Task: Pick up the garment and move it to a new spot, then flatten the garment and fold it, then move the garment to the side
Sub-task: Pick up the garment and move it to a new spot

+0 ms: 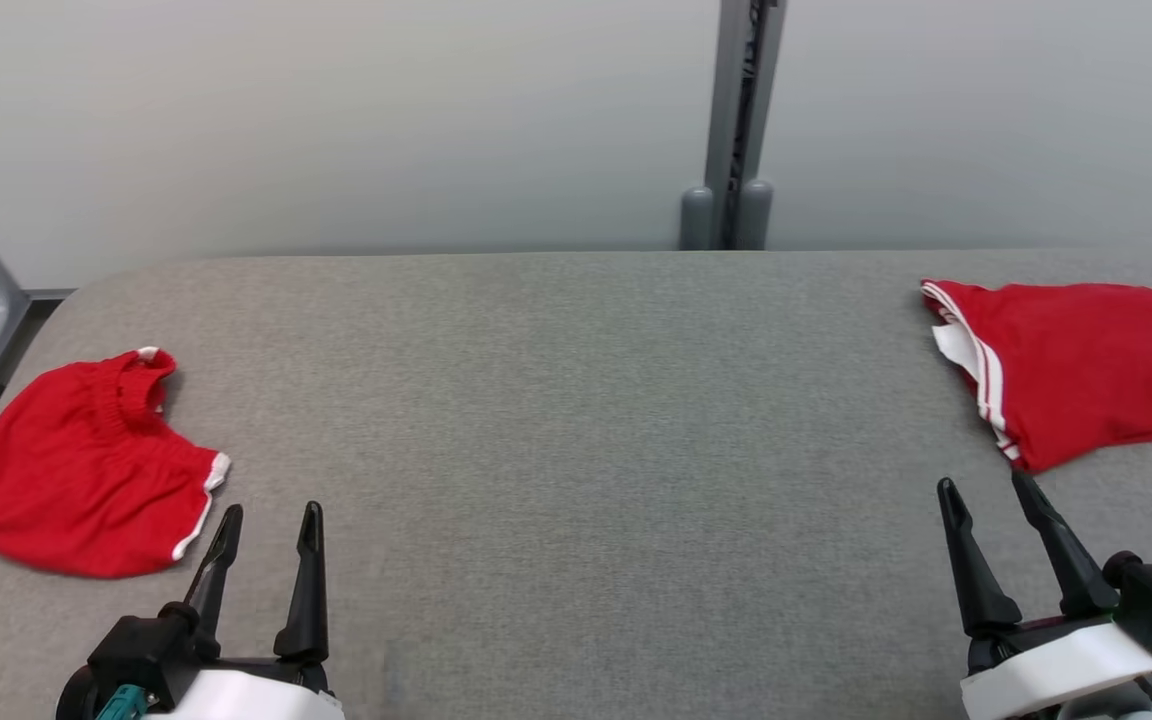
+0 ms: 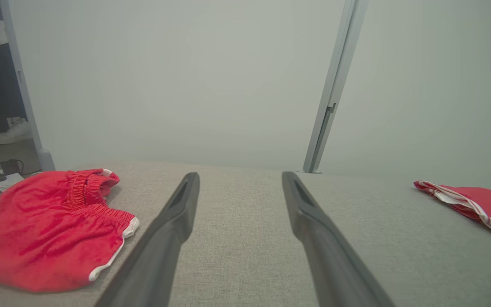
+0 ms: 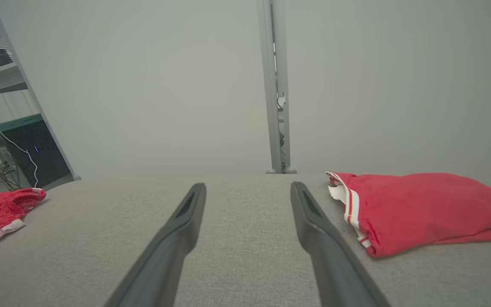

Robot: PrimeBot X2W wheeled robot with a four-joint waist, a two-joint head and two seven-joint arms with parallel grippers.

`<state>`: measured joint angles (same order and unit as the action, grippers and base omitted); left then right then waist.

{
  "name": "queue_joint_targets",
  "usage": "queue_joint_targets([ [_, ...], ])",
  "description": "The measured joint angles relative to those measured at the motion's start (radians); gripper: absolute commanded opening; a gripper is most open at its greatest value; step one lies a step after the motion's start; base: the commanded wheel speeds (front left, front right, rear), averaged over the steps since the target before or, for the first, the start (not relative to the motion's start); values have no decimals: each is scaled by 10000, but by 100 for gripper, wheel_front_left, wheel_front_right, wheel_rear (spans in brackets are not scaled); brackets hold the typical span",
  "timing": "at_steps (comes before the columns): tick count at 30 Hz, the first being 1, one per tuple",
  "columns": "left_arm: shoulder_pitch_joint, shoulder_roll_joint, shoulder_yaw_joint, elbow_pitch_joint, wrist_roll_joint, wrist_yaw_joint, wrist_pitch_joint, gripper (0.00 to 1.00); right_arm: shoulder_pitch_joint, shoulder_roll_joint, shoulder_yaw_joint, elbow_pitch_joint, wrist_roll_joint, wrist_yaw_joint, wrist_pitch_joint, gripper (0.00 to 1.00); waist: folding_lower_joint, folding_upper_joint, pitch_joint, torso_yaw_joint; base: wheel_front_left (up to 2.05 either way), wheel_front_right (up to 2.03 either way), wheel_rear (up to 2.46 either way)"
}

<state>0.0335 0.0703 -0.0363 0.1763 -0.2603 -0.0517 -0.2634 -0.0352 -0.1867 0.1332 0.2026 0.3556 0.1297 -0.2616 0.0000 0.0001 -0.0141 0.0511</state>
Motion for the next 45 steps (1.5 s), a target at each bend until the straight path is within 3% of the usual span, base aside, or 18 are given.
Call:
queue_joint_targets([
  [27, 39, 382, 119, -50, -84, 280, 274, 100, -168, 428, 740, 320, 261, 0, 0, 100, 0, 0, -335, 3279, 0, 0, 0],
  [35, 45, 407, 115, -75, -228, 324, 343, 100, -190, 435, 920, 376, 313, 0, 0, 100, 0, 0, -373, 3452, 0, 0, 0],
  [45, -229, 587, 134, -209, -405, 362, 945, 100, -388, 412, 1103, 447, 389, 0, 0, 100, 0, 0, -245, 3061, 0, 0, 0],
])
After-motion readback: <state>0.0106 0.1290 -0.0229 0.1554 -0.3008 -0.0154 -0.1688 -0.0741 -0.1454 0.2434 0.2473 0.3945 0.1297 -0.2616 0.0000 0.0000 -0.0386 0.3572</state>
